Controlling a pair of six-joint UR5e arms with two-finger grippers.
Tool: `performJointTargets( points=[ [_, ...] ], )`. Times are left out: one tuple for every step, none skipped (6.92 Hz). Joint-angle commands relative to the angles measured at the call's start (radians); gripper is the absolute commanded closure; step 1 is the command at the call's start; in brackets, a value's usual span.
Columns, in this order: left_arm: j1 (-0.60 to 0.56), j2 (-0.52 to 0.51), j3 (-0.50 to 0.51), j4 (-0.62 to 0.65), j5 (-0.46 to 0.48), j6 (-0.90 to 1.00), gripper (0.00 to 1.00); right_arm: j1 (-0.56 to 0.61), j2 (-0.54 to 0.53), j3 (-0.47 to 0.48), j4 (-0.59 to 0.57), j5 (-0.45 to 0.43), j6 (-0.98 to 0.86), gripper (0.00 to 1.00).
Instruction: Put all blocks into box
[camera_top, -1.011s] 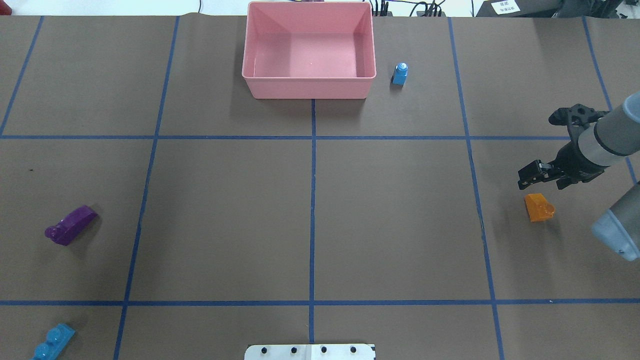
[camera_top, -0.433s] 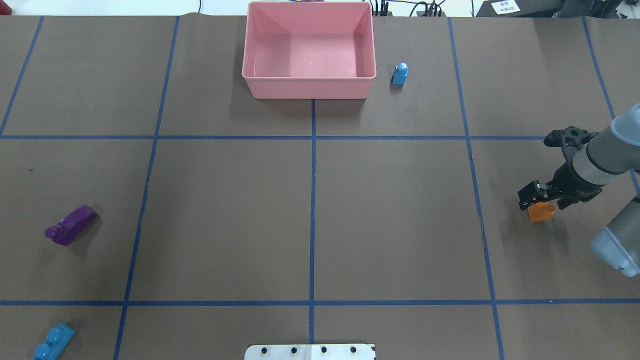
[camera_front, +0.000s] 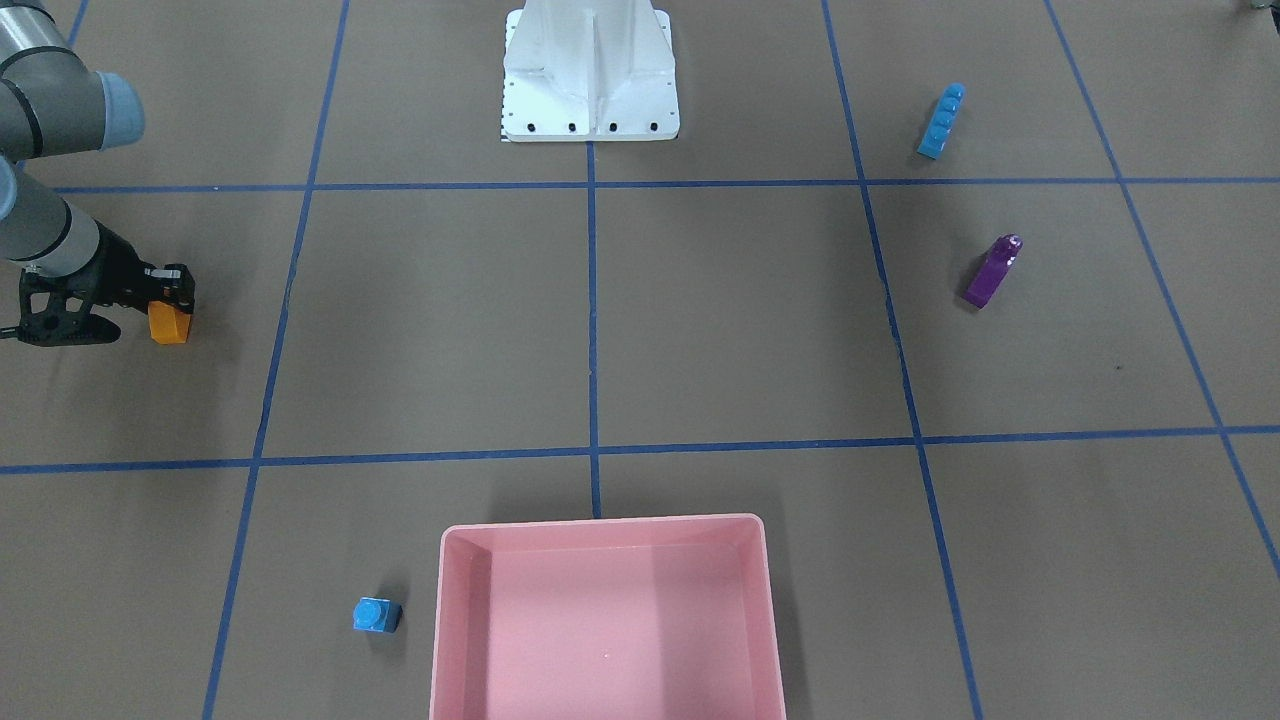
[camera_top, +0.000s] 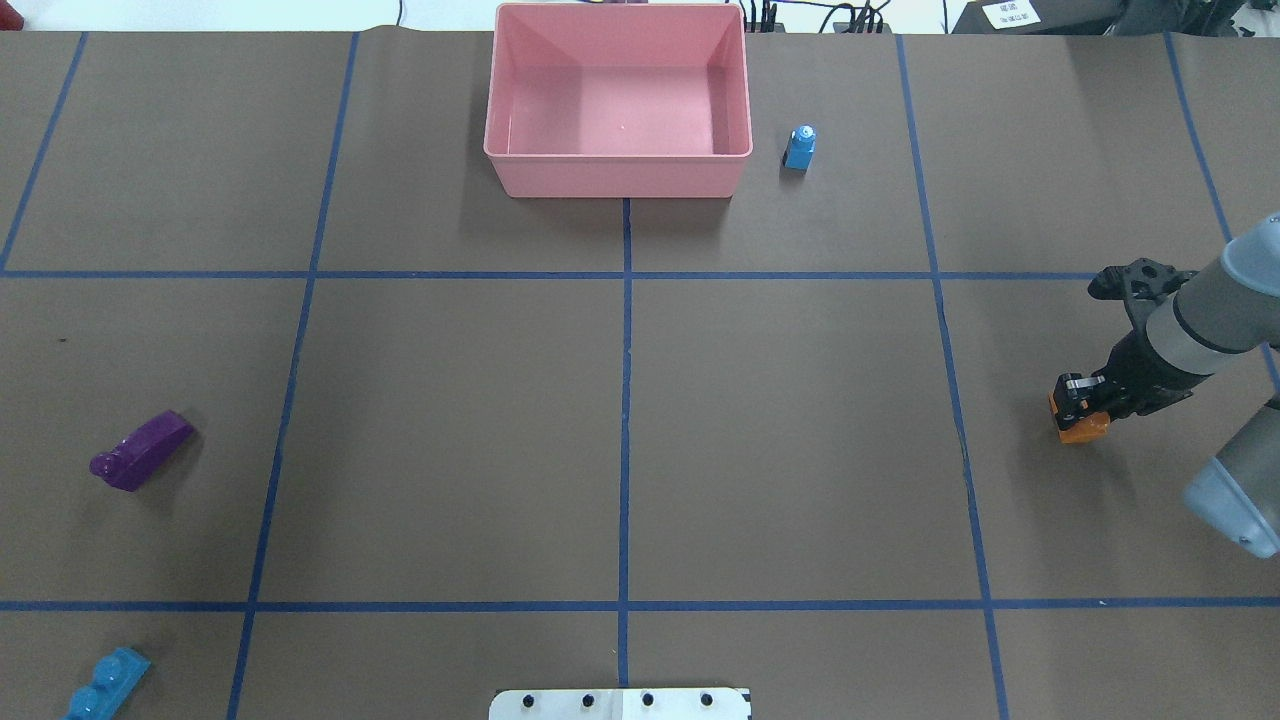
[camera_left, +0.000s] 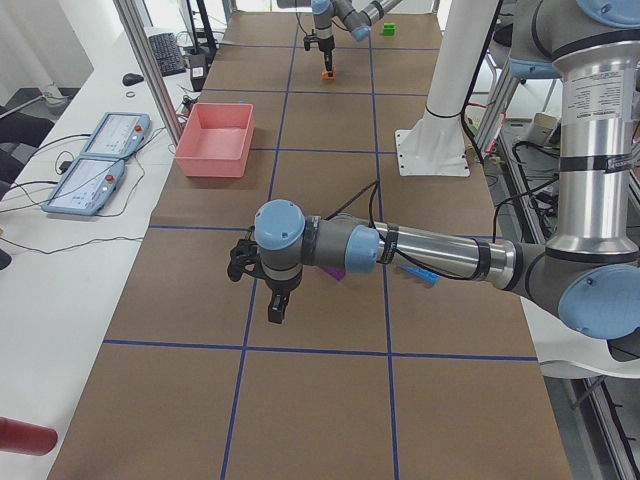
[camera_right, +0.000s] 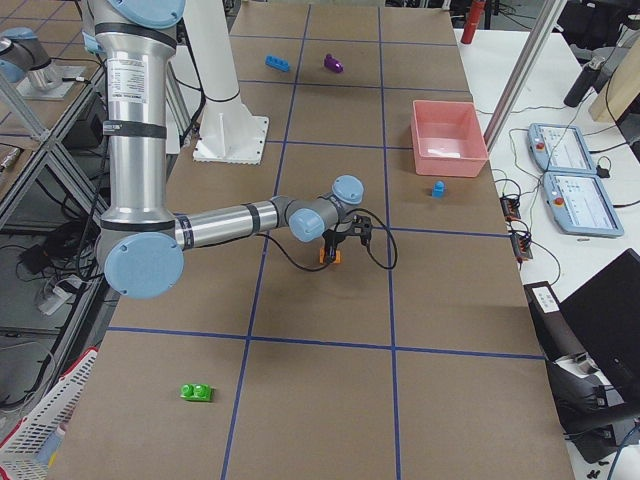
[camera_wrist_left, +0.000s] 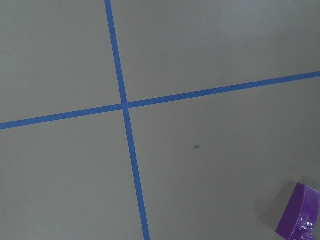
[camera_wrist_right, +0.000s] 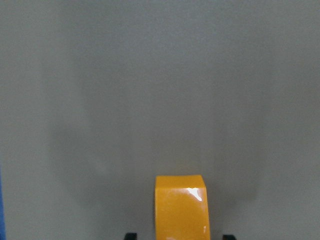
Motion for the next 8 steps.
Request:
performJointTargets(
  points=[
    [0.001, -0.003, -0.001, 0.008, -0.039, -0.006, 0.0, 0.046, -0.002, 0.036, -0.001, 0.032, -0.003, 1.0],
    [0.006, -0.005, -0.006, 0.005, -0.042, -0.015, 0.0, 0.141, 0.0, 0.067, -0.001, 0.11, -0.003, 1.0],
    [0.053, -0.003, -0.039, 0.006, -0.032, -0.02, 0.0, 0.198, -0.011, 0.123, 0.0, 0.123, 0.0, 1.0],
    [0.113, -0.002, -0.058, 0.006, -0.025, -0.02, 0.0, 0.22, -0.011, 0.162, 0.001, 0.12, 0.002, 1.0],
    [0.174, 0.003, -0.095, 0.006, 0.004, -0.02, 0.0, 0.238, -0.002, 0.186, 0.004, 0.109, 0.005, 1.0],
    [0.258, 0.029, -0.145, 0.005, 0.057, -0.018, 0.0, 0.251, 0.0, 0.222, 0.01, 0.1, 0.005, 1.0],
    [0.347, 0.031, -0.162, 0.005, 0.094, -0.018, 0.0, 0.251, 0.022, 0.264, 0.01, 0.072, 0.007, 1.0],
    [0.4, 0.032, -0.163, 0.003, 0.093, -0.035, 0.0, 0.251, 0.056, 0.297, 0.011, 0.03, 0.008, 1.0]
  ],
)
